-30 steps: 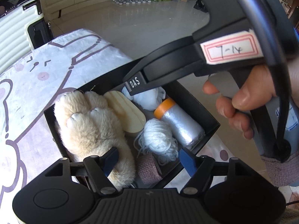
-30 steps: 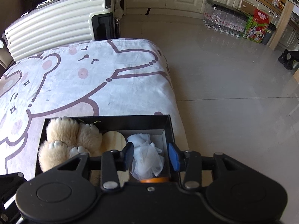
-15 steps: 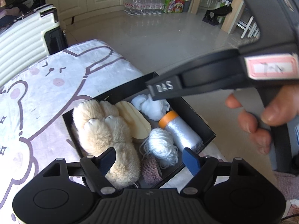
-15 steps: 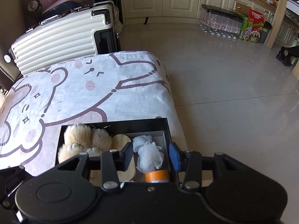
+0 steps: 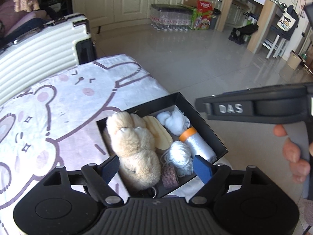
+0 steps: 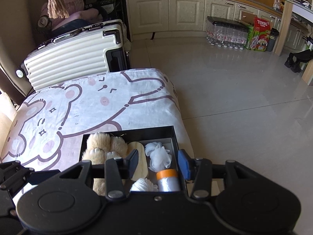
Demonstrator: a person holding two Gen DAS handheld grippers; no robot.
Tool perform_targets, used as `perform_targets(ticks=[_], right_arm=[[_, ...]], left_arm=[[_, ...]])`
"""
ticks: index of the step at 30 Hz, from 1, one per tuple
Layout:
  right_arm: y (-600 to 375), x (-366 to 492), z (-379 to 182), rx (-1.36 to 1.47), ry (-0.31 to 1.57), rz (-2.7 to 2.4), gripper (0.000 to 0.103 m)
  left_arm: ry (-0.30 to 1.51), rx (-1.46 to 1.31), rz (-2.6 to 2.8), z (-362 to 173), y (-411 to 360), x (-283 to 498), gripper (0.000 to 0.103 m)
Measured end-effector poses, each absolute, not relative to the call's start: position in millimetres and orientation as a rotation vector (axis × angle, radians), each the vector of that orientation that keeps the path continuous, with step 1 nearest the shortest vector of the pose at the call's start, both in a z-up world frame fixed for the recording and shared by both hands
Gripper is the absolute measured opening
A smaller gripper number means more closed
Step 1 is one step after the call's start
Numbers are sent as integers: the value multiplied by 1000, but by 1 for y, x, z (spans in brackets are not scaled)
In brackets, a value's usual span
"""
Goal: Organize objects
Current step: 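Withdraw both open tools up from the black box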
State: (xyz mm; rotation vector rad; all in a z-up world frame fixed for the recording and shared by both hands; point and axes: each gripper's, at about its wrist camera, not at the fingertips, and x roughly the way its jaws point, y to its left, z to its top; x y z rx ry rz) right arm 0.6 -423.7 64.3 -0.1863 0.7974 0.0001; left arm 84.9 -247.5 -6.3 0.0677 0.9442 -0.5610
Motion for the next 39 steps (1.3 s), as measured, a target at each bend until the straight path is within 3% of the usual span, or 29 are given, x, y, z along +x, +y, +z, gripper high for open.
perform_targets(ticks=[13,39], right_arm=[[-428,-45,87,-182,751,-3,50],[-436,-81,96,-217,730,-67,89]], left_arm=[[888,14,-460,20,-219,61,88],[818,-37,-265,32,-183,50,103]])
